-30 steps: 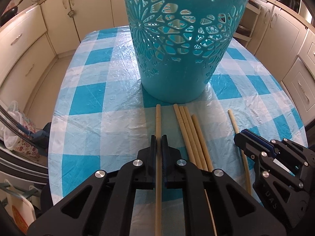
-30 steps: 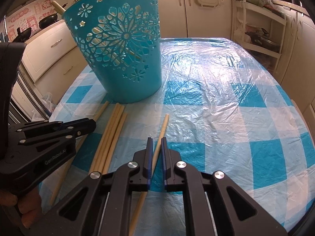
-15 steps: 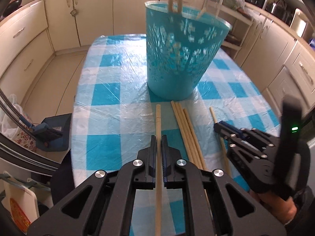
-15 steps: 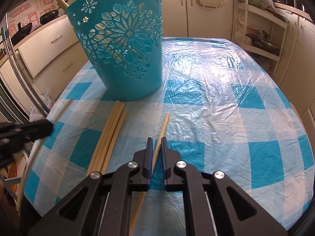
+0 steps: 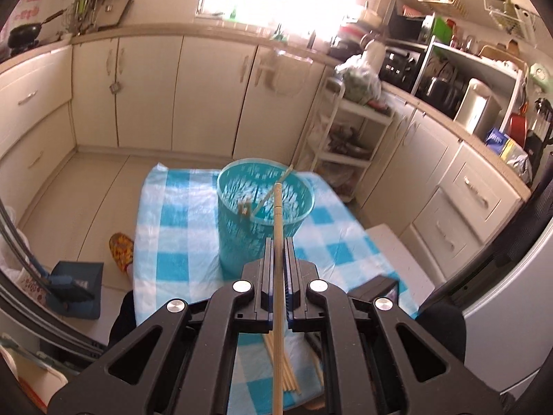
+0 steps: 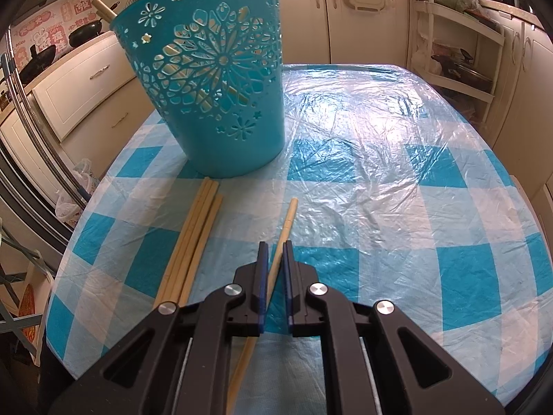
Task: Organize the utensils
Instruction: 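Lift the chopstick with the left gripper toward the basket while the right gripper holds its chopstick, then hold the chopstick over the teal basket with the left gripper and release it inside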
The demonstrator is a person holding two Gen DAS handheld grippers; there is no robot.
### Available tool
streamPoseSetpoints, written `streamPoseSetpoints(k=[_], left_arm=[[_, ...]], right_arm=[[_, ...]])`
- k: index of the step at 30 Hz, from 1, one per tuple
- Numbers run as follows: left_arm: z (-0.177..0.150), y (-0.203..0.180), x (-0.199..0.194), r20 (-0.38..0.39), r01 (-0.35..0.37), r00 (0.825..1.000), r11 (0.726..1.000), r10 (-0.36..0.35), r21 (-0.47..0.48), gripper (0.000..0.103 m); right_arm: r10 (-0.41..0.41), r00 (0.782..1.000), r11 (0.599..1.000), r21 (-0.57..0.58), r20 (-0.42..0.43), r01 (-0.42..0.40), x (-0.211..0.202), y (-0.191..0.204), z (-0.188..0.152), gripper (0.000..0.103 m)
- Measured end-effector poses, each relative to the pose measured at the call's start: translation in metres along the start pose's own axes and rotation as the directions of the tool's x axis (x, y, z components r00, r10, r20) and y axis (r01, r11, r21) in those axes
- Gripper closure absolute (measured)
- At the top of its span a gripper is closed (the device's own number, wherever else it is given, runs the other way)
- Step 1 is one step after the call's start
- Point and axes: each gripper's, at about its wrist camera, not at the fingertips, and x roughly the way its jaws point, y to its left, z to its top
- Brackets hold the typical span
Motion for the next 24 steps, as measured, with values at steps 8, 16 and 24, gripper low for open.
streamPoseSetpoints(k=[8, 16, 24], left_arm=[[0.042, -0.012, -0.002, 0.147, 0.033, 0.989, 0.999, -0.030, -0.018, 0.098], [0.087, -0.013, 0.029, 0.321, 0.028, 0.947, 0.998, -0.007, -0.062, 0.098], [0.104, 0.001, 0.088, 0.351, -0.030, 0.934, 0.992, 0.071, -0.120, 0.098]], right_arm=[[0.008, 1.000, 1.000, 0.011, -0.001, -0.008, 0.000, -0.001, 0.001, 0.094], [0.024, 1.000, 0.999, 0.031, -0.002, -0.024, 0.000, -0.004, 0.001, 0.094], [0.047, 0.999, 0.998, 0.043, 0.000, -0.047, -0.001, -0.003, 0.001, 0.088]])
